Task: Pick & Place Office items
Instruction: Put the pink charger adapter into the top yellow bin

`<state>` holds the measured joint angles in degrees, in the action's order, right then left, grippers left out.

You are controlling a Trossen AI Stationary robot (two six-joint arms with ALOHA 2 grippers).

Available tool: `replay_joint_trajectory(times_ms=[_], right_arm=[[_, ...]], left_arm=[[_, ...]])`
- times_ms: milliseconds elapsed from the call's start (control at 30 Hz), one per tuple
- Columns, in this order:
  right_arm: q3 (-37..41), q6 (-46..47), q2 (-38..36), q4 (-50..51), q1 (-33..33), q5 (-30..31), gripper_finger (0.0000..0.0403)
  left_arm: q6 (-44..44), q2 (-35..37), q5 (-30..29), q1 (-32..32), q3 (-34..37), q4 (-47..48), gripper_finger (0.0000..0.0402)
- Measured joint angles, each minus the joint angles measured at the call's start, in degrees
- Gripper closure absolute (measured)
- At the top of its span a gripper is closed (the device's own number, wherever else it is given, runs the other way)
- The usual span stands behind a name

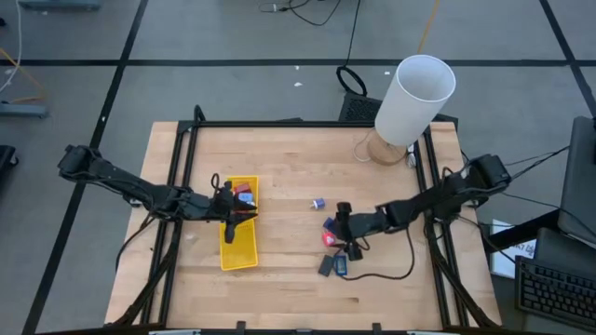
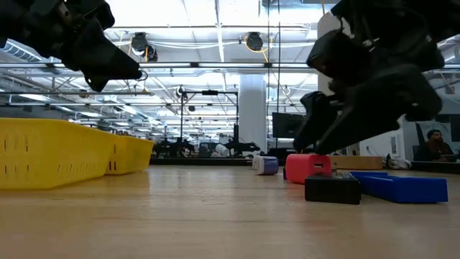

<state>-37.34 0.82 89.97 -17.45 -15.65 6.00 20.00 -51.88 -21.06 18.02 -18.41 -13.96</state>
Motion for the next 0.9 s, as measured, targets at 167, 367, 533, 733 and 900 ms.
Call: replay_joint_trajectory(times_ms=[167,367,533,733,900], right_arm=[[-0.02,-0.73,1.63,-2.06,0.78,-1.68,0.0122],[-0.02,-1.97,3.74,-2.64,0.78,-6.21,0.0138],[-0.02,-1.98,3.85,-2.94,1.08,-6.07,0.0154],[-0.02,-1.55,3.85,-4.10,1.20,-5.90,0.0176],[0.00,-0.80,3.85,-3.93,1.75,-5.90,0.0200]], left_arm=[[-0.42,0.00,-0.24,0.02,0.00,-0.24,0.0304],[-1.68,0.00,-1.53,-0.10,0.00,-0.20,0.0304],[-1.76,0.00,-1.53,-0.11,0.00,-0.20,0.0304],[-1.76,0.00,-1.53,-0.11,0.00,-0.17,0.0304],[-1.71,0.00,-1.54,-0.11,0.00,-0.17,0.0304]])
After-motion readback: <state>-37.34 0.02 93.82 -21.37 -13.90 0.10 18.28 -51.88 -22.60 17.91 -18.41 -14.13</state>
